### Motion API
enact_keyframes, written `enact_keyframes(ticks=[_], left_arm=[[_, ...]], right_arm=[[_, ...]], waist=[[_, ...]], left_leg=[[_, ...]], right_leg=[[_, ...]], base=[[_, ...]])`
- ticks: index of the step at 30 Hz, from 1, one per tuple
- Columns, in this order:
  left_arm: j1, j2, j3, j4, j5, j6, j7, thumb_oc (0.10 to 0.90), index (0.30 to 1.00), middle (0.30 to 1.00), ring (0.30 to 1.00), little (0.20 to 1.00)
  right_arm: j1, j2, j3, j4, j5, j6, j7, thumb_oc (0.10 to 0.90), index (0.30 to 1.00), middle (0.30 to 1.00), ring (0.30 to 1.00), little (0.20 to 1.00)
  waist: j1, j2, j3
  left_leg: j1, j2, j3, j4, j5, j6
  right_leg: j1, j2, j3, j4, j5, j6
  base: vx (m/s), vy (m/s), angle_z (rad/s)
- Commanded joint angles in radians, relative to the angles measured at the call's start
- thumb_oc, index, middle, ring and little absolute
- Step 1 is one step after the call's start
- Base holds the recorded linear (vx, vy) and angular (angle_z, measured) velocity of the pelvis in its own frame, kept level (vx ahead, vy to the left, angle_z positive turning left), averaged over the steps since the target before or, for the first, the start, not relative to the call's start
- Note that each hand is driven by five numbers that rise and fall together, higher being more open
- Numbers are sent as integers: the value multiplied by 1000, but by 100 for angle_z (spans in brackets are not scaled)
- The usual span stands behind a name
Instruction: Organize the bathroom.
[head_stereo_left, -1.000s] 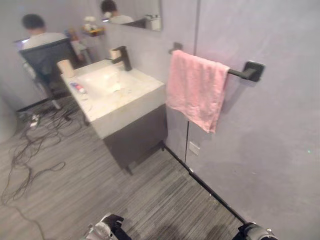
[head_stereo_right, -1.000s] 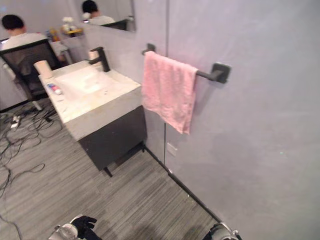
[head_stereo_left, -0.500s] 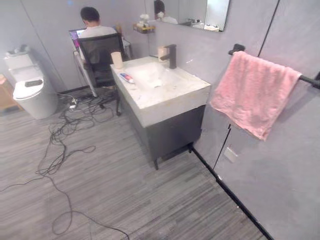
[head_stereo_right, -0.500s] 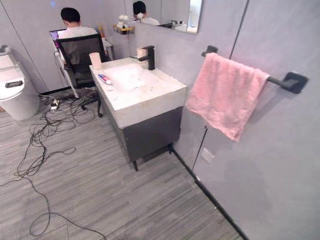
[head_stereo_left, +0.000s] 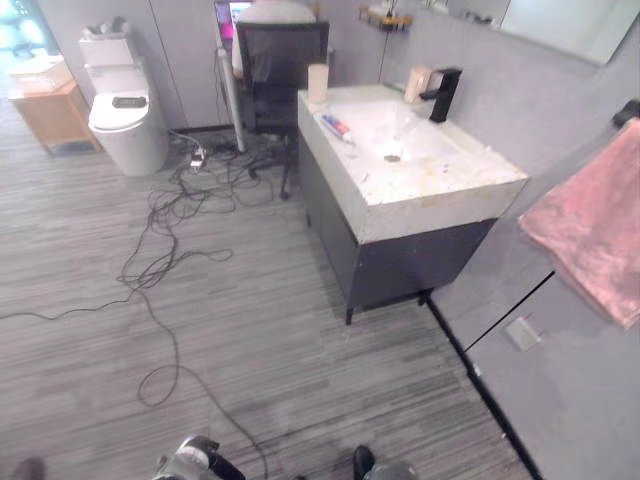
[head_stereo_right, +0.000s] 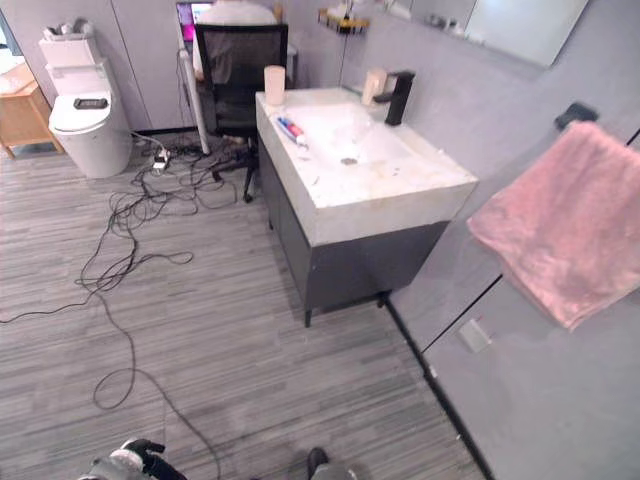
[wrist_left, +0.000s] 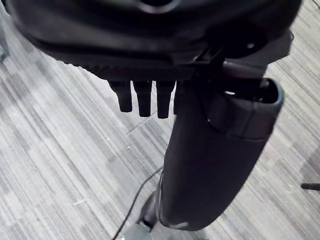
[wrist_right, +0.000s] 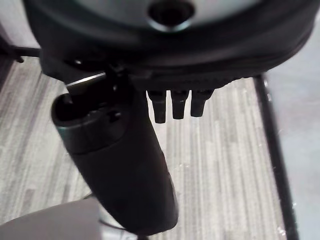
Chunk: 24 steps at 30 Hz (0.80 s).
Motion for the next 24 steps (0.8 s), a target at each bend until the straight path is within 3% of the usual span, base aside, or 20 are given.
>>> enact_keyframes(ticks=[1, 2, 4, 5, 6, 8, 10, 11, 12, 13, 14, 15, 16, 21, 24], left_arm=[[3, 46, 13, -6, 36, -16, 44, 800, 900, 900, 900, 900], [9, 53, 5, -3, 16, -38, 53, 800, 900, 900, 900, 900], [12, 59, 5, -3, -29, -44, 56, 800, 900, 900, 900, 900], [17, 63, 13, -10, -39, -46, 49, 800, 900, 900, 900, 900], [23, 64, 24, -12, -29, -61, 32, 800, 900, 900, 900, 900], [34, 59, 33, -15, -9, -74, 10, 800, 900, 900, 900, 900], [41, 45, 31, -16, -21, -83, 5, 800, 900, 900, 900, 900], [41, 41, 29, -16, -31, -79, 6, 800, 900, 900, 900, 900], [50, 28, 27, -6, -85, -56, 13, 800, 900, 900, 900, 900], [55, 22, 35, -4, -81, -56, 14, 800, 900, 900, 900, 900], [53, 17, 37, 1, -75, -61, 14, 800, 900, 900, 900, 900], [51, 12, 34, 2, -66, -65, 12, 800, 900, 900, 900, 900], [45, 7, 25, 4, -72, -71, 17, 800, 900, 900, 900, 900], [40, 3, 33, -3, -152, -45, 49, 800, 900, 900, 900, 900], [56, 24, 59, 17, -166, -49, 41, 800, 900, 900, 900, 900]], right_arm=[[-30, -63, -1, 29, 40, 11, -17, 800, 900, 900, 900, 900], [-22, -74, -4, 17, 48, 13, -13, 800, 900, 900, 900, 900], [-20, -89, 7, 8, 50, 4, -8, 800, 900, 900, 900, 900], [-20, -101, 14, 3, 75, -5, -14, 800, 900, 900, 900, 900], [-27, -110, 20, 4, 104, -15, -28, 800, 900, 900, 900, 900], [-43, -115, 28, 11, 118, -19, -50, 800, 900, 900, 900, 900], [-61, -117, 48, 3, 120, -10, -82, 800, 900, 900, 900, 900], [-62, -118, 51, -1, 114, -8, -85, 800, 900, 900, 900, 900], [-67, -119, 72, -20, 55, -4, -95, 800, 900, 900, 900, 900], [-68, -124, 74, -29, 45, -6, -94, 800, 900, 900, 900, 900], [-71, -131, 75, -38, 40, -10, -96, 800, 900, 900, 900, 900], [-74, -136, 65, -43, 26, -12, -98, 800, 900, 900, 900, 900], [-87, -147, 51, -49, 10, -26, -86, 800, 900, 900, 900, 900], [-106, -152, 61, -57, -48, -49, -76, 800, 900, 900, 900, 900], [-93, -149, 50, -67, -74, -68, -65, 800, 900, 900, 900, 900]], waist=[[-14, 5, -30], [-17, -8, -12], [-10, -12, 3], [-6, -15, 13], [-10, -10, 22], [-18, 8, 26], [-16, 34, 23], [-14, 40, 25], [-1, 56, 30], [2, 65, 32], [-12, 72, 41], [-22, 78, 53], [-23, 83, 65], [-19, 94, 72], [6, 77, 76]], left_leg=[[-45, 39, -60, 243, -66, -70], [-136, 71, -97, 479, -47, -104], [-234, 123, -138, 614, -12, -135], [-258, 173, -160, 626, -2, -145], [-236, 228, -176, 566, 23, -154], [-162, 285, -208, 407, 46, -171], [-118, 320, -252, 207, 135, -186], [-121, 327, -269, 197, 157, -197], [-123, 338, -297, 181, 156, -223], [-131, 349, -281, 186, 153, -234], [-122, 339, -204, 188, 93, -219], [-108, 316, -175, 186, 50, -216], [-128, 283, -154, 205, 32, -194], [-145, 231, -114, 213, -5, -162], [-165, 194, -114, 237, -44, -143]], right_leg=[[53, 15, 28, 6, -21, 32], [62, 11, 43, 17, -35, 6], [74, 7, 38, 13, -41, -11], [86, 2, 43, 8, -45, -19], [96, 3, 49, 2, -47, -23], [104, 2, 66, -3, -60, -8], [79, -11, 98, -39, -30, 10], [78, -14, 102, -47, -28, 14], [55, -53, 113, -44, -33, 46], [40, -70, 111, -39, -36, 54], [22, -104, 115, -23, -34, 67], [24, -134, 116, -14, -38, 85], [10, -157, 127, -31, -1, 92], [9, -181, 174, -71, 34, 97], [23, -223, 215, -76, 82, 84]], base=[[92, -124, -1], [55, -115, 39], [55, -35, 66], [120, 134, 7], [204, 208, -20], [230, 365, -18], [149, 437, -13], [298, 591, -24], [268, 539, -26], [302, 653, -70], [223, 494, -92], [199, 619, -76], [154, 490, -15], [116, 382, -2], [196, 291, -29]])
